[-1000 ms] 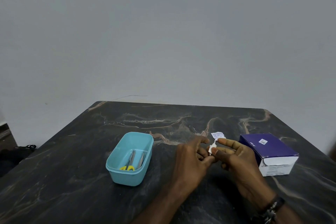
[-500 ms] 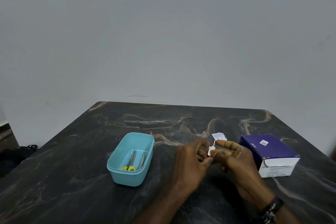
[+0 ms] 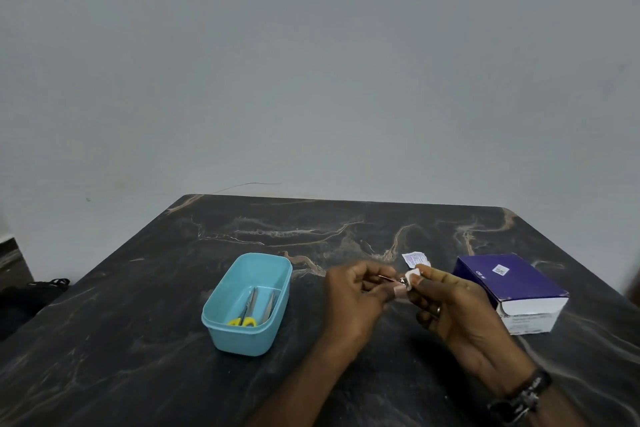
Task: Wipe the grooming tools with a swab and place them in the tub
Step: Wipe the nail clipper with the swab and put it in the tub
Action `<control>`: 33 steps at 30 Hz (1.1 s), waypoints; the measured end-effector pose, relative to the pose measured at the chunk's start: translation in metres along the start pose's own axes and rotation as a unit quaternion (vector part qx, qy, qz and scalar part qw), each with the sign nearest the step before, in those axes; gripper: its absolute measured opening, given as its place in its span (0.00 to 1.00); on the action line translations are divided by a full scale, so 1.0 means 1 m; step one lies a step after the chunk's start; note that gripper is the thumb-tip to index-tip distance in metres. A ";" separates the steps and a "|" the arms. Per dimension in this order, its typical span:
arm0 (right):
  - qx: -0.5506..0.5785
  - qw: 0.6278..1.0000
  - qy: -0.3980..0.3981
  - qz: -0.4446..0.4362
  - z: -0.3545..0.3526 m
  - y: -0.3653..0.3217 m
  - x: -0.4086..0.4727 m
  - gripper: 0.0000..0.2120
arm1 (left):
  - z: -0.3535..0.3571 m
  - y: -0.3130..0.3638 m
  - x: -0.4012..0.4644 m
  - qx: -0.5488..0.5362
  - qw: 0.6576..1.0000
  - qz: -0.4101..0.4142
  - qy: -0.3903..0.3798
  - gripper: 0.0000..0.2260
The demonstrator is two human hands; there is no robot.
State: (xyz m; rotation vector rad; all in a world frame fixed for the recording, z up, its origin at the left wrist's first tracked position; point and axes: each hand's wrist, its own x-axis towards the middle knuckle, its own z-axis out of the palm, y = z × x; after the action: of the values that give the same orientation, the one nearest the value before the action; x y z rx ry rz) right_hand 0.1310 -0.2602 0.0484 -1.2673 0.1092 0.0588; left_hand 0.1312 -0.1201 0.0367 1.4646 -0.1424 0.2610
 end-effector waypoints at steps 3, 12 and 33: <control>0.010 0.999 -0.029 0.025 -0.001 -0.002 -0.001 0.22 | -0.001 0.002 0.000 -0.044 0.999 -0.019 -0.002 0.06; -0.029 0.999 0.030 -0.029 0.001 -0.001 -0.003 0.08 | -0.007 0.006 0.005 -0.138 0.988 -0.065 -0.004 0.05; -0.092 0.990 0.039 -0.095 0.003 -0.003 -0.008 0.04 | -0.001 0.006 -0.003 -0.089 0.987 -0.101 -0.085 0.10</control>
State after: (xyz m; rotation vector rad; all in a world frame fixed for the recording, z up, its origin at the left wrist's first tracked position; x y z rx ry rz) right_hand 0.1238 -0.2584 0.0533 -1.4594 0.0504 -0.1473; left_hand 0.1267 -0.1184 0.0416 1.3111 -0.1504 -0.0411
